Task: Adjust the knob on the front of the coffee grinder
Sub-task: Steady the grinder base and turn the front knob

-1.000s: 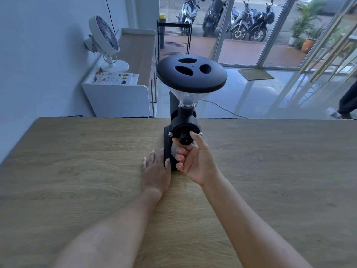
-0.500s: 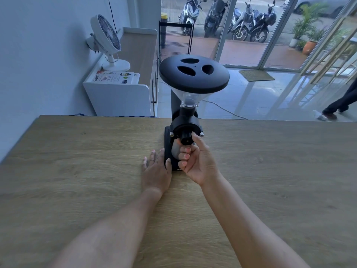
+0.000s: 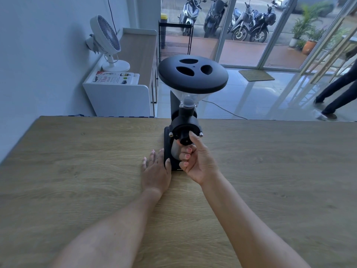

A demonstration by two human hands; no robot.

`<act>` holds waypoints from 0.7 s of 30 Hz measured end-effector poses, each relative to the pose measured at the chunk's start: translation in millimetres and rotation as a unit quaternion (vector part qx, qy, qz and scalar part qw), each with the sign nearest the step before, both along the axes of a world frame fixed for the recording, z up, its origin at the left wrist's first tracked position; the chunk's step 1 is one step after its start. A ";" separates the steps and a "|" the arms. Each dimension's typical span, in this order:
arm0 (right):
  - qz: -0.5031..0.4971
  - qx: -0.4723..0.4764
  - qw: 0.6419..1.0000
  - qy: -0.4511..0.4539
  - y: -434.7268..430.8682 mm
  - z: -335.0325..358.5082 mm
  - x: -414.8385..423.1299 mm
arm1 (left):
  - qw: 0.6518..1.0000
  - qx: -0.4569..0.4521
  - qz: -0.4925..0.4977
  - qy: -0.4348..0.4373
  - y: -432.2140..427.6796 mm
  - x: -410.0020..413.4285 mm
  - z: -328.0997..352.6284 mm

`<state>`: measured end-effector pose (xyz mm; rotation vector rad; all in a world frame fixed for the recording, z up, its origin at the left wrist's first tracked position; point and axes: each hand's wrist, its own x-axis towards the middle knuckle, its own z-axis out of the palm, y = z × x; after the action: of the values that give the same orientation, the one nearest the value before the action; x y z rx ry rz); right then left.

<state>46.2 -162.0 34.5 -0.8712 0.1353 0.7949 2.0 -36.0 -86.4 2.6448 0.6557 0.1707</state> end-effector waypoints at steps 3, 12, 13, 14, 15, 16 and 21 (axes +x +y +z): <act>-0.005 -0.015 1.000 -0.001 1.1 1.1 0.1 | 1.000 -0.004 0.002 -0.001 0.4 0.3 -0.2; -0.009 -0.014 1.000 -0.003 1.3 -1.9 0.1 | 1.000 0.002 -0.002 0.004 -0.3 -1.2 2.1; -0.009 -0.015 1.000 -0.004 1.1 -1.9 0.0 | 1.000 0.002 -0.003 0.004 -0.5 -1.3 2.5; -0.009 -0.016 1.000 -0.004 1.0 -2.0 -0.1 | 1.000 0.003 -0.005 0.003 -0.5 -1.4 2.8; -0.010 -0.016 1.000 -0.005 1.1 -1.8 -0.2 | 1.000 0.002 -0.006 0.003 -0.4 -1.4 2.7; -0.010 -0.017 1.000 -0.006 1.3 -1.6 -0.2 | 1.000 0.002 -0.006 0.003 -0.2 -1.2 2.6; -0.013 -0.025 1.000 -0.010 2.3 -0.7 1.0 | 1.000 0.003 -0.004 0.000 0.1 -1.4 0.6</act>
<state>47.2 -159.7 33.9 -0.9227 0.1497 0.7611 0.6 -35.8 -85.7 2.6530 0.6451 0.1695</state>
